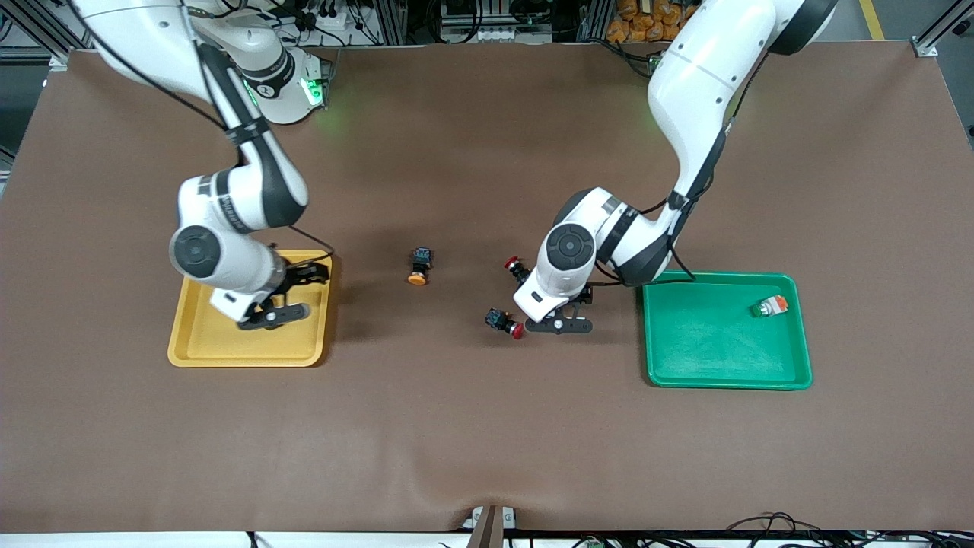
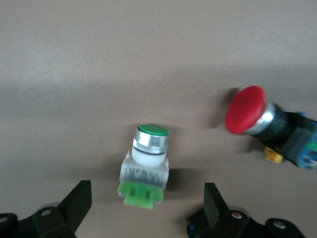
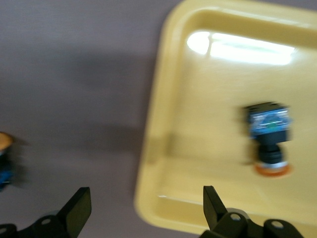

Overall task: Place green and yellow buttons in trays
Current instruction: 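Grasp the second yellow button with the right gripper while the left grasps green, then place the yellow button in the yellow tray while the left gripper places green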

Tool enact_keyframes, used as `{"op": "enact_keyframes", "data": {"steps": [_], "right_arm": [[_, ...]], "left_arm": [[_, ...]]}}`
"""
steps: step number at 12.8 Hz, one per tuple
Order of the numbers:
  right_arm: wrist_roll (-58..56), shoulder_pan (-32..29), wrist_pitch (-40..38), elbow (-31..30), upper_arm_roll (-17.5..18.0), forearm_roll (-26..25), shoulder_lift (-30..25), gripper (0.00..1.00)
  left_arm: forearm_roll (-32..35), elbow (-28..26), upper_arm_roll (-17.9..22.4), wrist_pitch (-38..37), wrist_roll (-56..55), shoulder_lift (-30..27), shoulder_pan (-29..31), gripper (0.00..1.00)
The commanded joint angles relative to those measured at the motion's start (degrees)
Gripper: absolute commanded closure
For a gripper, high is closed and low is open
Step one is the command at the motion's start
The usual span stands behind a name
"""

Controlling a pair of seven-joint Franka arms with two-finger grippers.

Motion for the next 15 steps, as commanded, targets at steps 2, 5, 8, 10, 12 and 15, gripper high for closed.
{"op": "enact_keyframes", "data": {"steps": [2, 5, 8, 10, 12, 15], "right_arm": [[7.76, 5.50, 0.90, -0.54, -0.33, 4.86, -0.40, 0.00], [16.89, 11.29, 5.37, -0.89, -0.42, 6.02, 0.48, 0.00], [23.76, 15.96, 10.38, -1.16, -0.42, 6.02, 2.76, 0.00], [26.14, 18.07, 13.72, -1.95, -0.42, 6.02, 4.17, 0.00], [26.50, 18.87, 16.27, -2.39, -0.42, 6.02, 5.75, 0.00], [29.39, 21.41, 20.58, -3.09, -0.42, 6.02, 8.12, 0.00]], "left_arm": [[-0.17, 0.91, 0.21, 0.31, -0.12, 1.14, -0.03, 0.40], [-0.17, 1.09, 0.30, 0.40, 0.06, 1.05, 0.32, 1.00], [-0.17, 1.35, 0.39, 0.31, -0.11, 0.27, 0.67, 1.00], [-0.70, 1.62, 0.56, 0.05, -0.55, -1.05, 0.76, 1.00], [-0.88, 1.62, 0.74, -0.92, -4.75, -4.99, 1.28, 1.00], [-1.05, 1.79, 0.65, -5.04, -7.93, -12.19, 5.22, 1.00]]}}
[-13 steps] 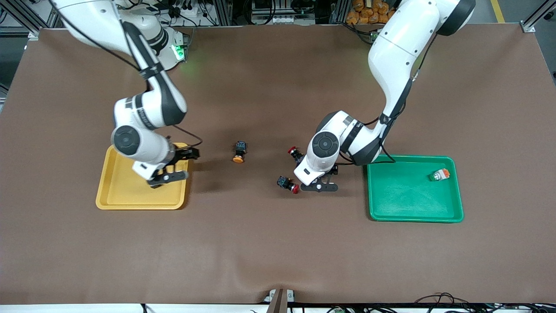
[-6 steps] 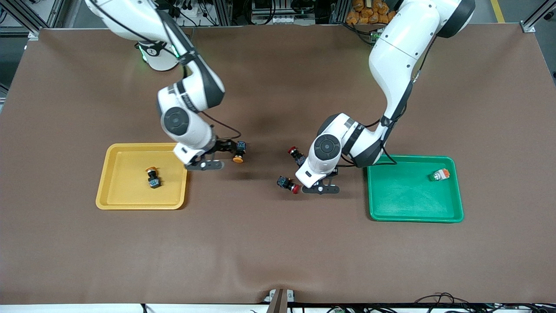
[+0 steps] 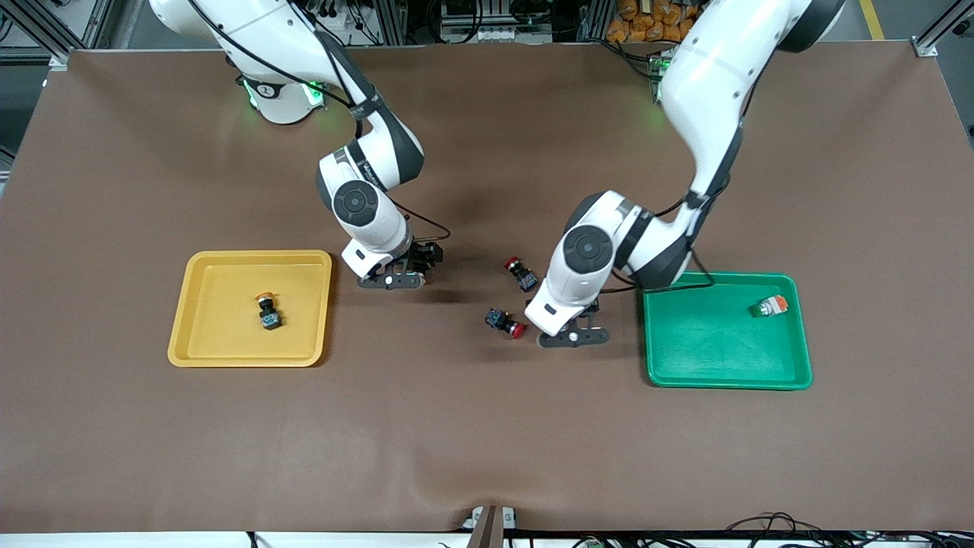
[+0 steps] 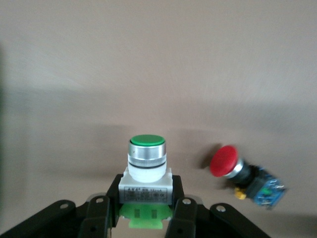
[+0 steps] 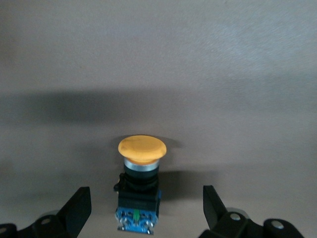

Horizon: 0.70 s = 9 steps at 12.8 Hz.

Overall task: Place green and yellow buttons in trays
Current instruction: 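Place the yellow button in the yellow tray while the left gripper places green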

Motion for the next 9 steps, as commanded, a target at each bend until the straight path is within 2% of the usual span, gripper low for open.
{"op": "enact_keyframes", "data": {"steps": [1, 5, 6, 7, 8, 9], "right_arm": [[3.09, 3.00, 2.84, -0.52, -0.64, 1.29, 1.18, 0.00], [3.19, 3.10, 3.10, -0.60, -0.64, 1.29, 1.36, 0.00], [3.19, 3.10, 3.11, -0.60, -0.64, 1.29, 1.36, 0.16], [3.19, 3.10, 3.02, -0.52, -0.64, 1.29, 1.36, 0.73], [3.19, 3.10, 3.11, -0.51, -0.64, 1.29, 1.44, 1.00], [3.10, 3.10, 3.19, -0.43, -0.64, 1.20, 2.23, 1.00]], "left_arm": [[-0.93, -1.52, 0.12, -5.29, -1.75, -8.52, 4.16, 1.00], [-0.58, -1.43, 0.12, -12.51, -2.20, -15.65, 12.42, 1.00], [-0.32, -1.43, 0.12, -13.57, -2.54, -16.45, 13.83, 1.00], [-0.06, -1.43, 0.38, -14.88, -2.55, -16.71, 15.50, 1.00], [-0.06, -1.52, 0.47, -16.03, -2.63, -16.72, 17.52, 1.00], [-0.06, -1.43, 0.56, -16.12, -2.72, -16.80, 19.62, 1.00]]}}
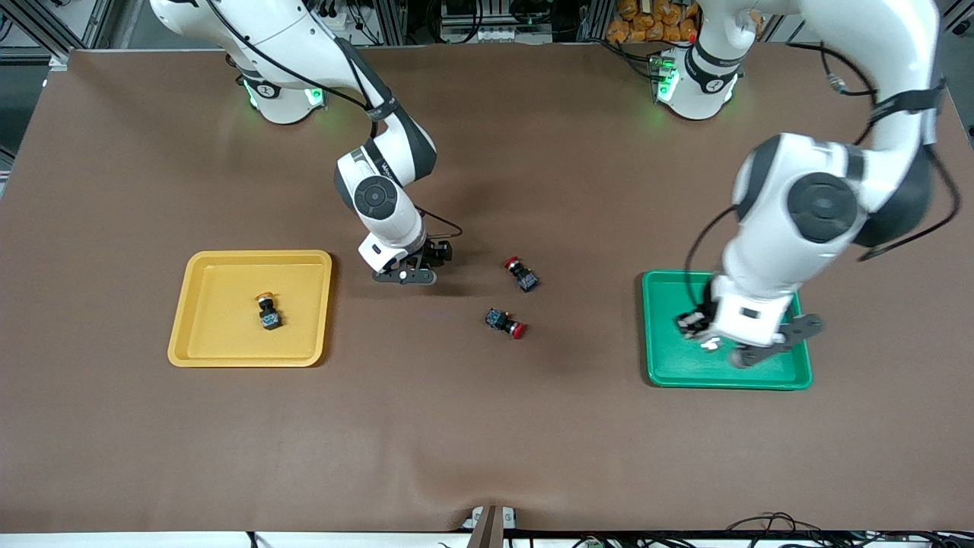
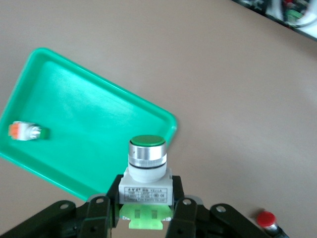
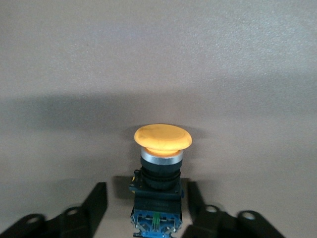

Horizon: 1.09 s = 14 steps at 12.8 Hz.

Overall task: Place green and yellow buttons in trays
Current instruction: 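Place the yellow button in the yellow tray while the left gripper places green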

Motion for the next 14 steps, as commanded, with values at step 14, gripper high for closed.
{"op": "enact_keyframes", "data": {"steps": [14], "right_arm": [[-9.51, -5.80, -16.18, 4.42, -1.09, 0.67, -6.42, 1.00]], "left_arm": [[6.47, -8.57, -0.33, 2.25, 0.80, 12.02, 9.62, 1.00]]}}
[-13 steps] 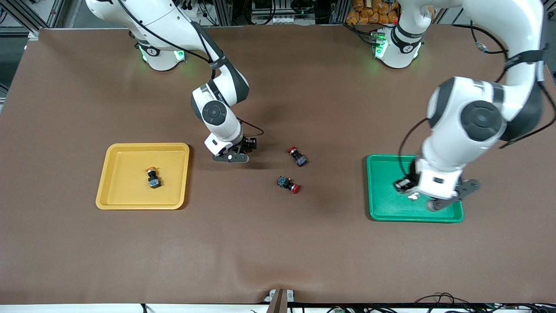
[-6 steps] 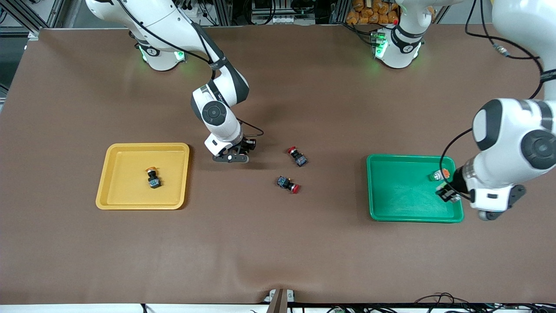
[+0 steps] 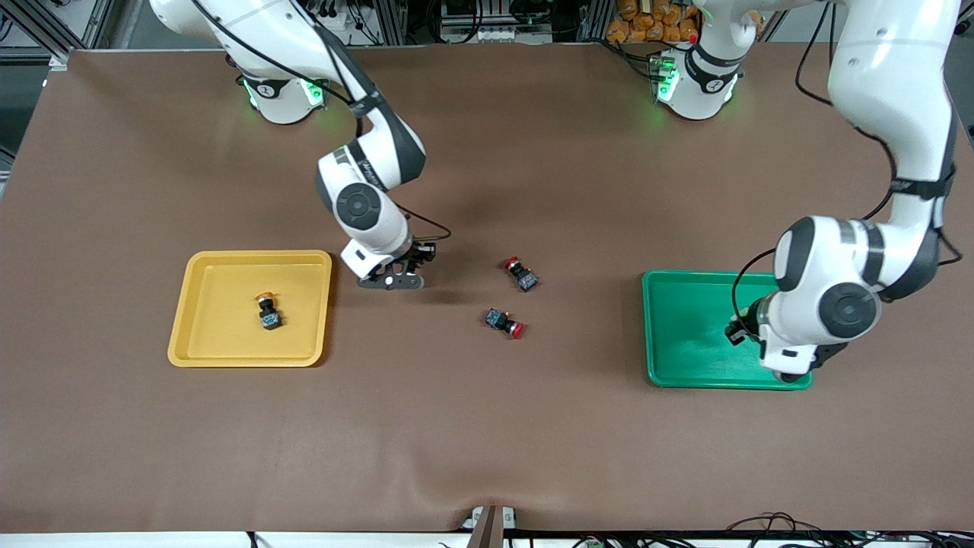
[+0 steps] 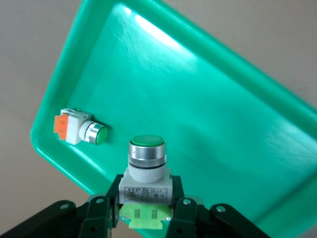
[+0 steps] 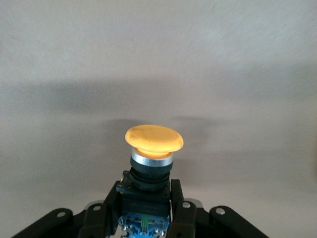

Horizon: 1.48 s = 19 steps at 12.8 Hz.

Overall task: Place green and yellow buttons in trays
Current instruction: 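Place the yellow button in the yellow tray while the left gripper places green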

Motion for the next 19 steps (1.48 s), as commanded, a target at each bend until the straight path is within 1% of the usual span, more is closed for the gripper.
{"op": "enact_keyframes", "data": {"steps": [1, 2, 3, 4, 5, 8, 10, 12, 13, 16, 19], "right_arm": [[-6.51, -3.93, -4.09, 0.71, 0.34, 0.50, -2.31, 1.00], [-9.49, -5.42, -5.23, 0.89, -0.10, 0.15, -2.92, 1.00], [-12.65, -7.00, -6.72, 1.06, -0.54, -0.37, -3.36, 1.00], [-15.90, -8.59, -8.04, 0.98, -1.15, -1.07, -3.80, 1.00], [-19.24, -10.43, -9.01, 0.98, -1.60, -2.12, -4.33, 1.00], [-27.60, -15.79, -11.91, 0.98, -1.86, -3.89, -5.65, 1.00], [-32.26, -18.35, -12.01, 0.98, -1.86, -4.85, -5.74, 1.00], [-36.14, -20.81, -11.75, 0.89, -1.78, -5.21, -5.21, 1.00], [-36.24, -20.91, -11.48, 0.89, -1.78, -5.21, -5.13, 1.00], [-36.94, -20.91, -9.82, 0.98, -1.78, -5.82, -3.81, 1.00], [-38.52, -21.17, -4.73, 0.98, -1.78, -6.62, -0.91, 1.00]], "left_arm": [[2.35, -1.23, -0.15, 2.10, 0.30, 1.54, -0.02, 1.00], [3.40, -1.23, -0.15, 2.81, 0.39, 2.42, -0.37, 1.00], [5.15, -0.71, -0.32, 4.55, 0.65, 3.90, -0.72, 0.89], [5.69, -0.79, -0.50, 6.83, 0.74, 4.35, -0.81, 0.31], [5.87, -0.62, -0.59, 7.20, 1.87, 3.92, -0.98, 0.00], [5.78, 0.17, -0.85, 7.12, 8.28, 0.24, -0.20, 0.00], [5.26, 0.27, -0.94, 6.51, 11.80, -3.70, -0.11, 0.00], [4.91, 0.26, -1.64, 3.27, 13.74, -7.75, -0.19, 0.00], [4.73, 0.27, -2.69, 2.04, 15.75, -9.42, 0.15, 0.00], [2.10, 0.35, -2.87, -1.39, 24.17, -13.03, 0.24, 0.00], [-0.27, 1.58, -2.87, -6.48, 34.02, -15.68, 0.24, 0.00]]}}
